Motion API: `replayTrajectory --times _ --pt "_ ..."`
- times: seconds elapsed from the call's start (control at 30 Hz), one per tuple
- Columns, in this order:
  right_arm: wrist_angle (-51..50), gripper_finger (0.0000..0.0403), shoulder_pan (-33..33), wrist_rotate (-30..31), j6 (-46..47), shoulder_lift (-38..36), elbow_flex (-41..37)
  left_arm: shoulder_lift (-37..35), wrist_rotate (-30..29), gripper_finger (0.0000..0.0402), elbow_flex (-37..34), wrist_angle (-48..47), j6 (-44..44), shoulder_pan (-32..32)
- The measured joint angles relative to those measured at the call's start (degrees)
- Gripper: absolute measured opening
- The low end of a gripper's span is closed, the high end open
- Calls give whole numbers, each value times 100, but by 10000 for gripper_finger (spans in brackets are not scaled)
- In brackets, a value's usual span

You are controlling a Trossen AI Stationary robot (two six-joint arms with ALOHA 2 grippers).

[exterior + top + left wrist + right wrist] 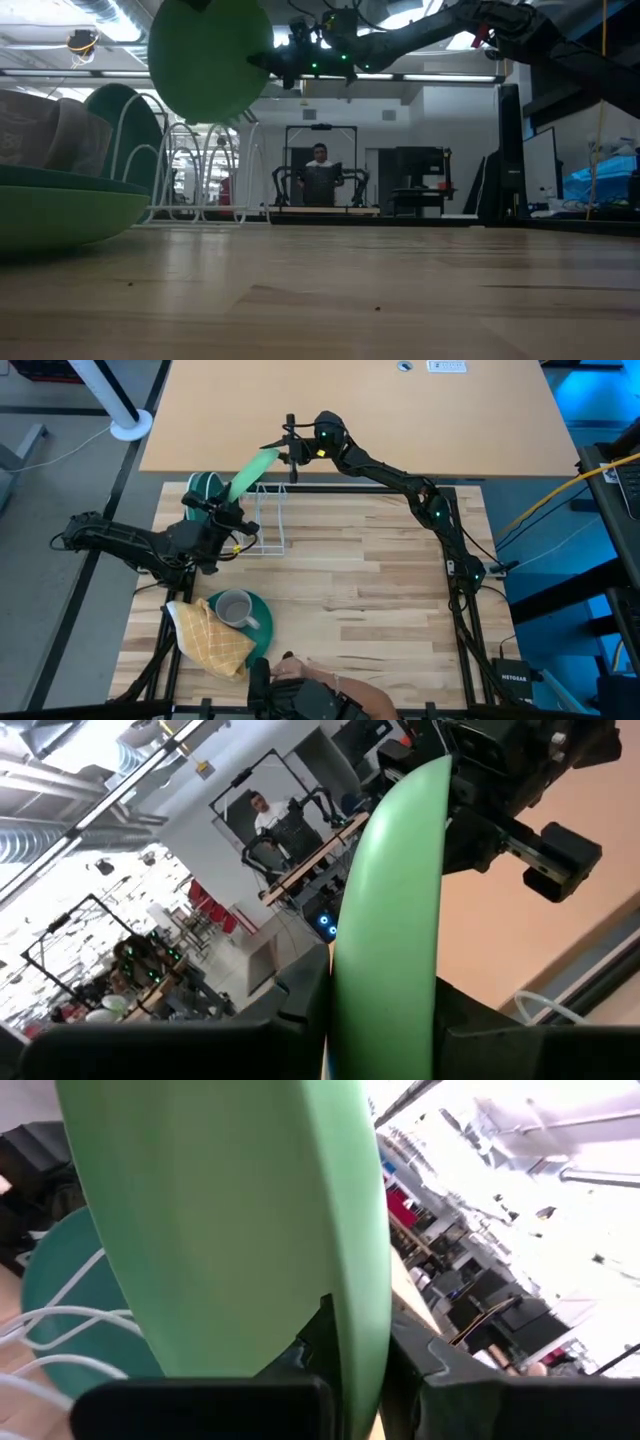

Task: Sort dishes
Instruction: Put the right light green plate into the dish rack

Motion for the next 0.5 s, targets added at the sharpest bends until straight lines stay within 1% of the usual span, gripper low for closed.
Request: replayTrajectory --times 0.27,0.5 --pt "185 35 0 -41 -7 0 0 2 16 71 2 182 414 -4" --pt "162 35 2 -64 -37 0 0 2 16 71 2 157 379 -4"
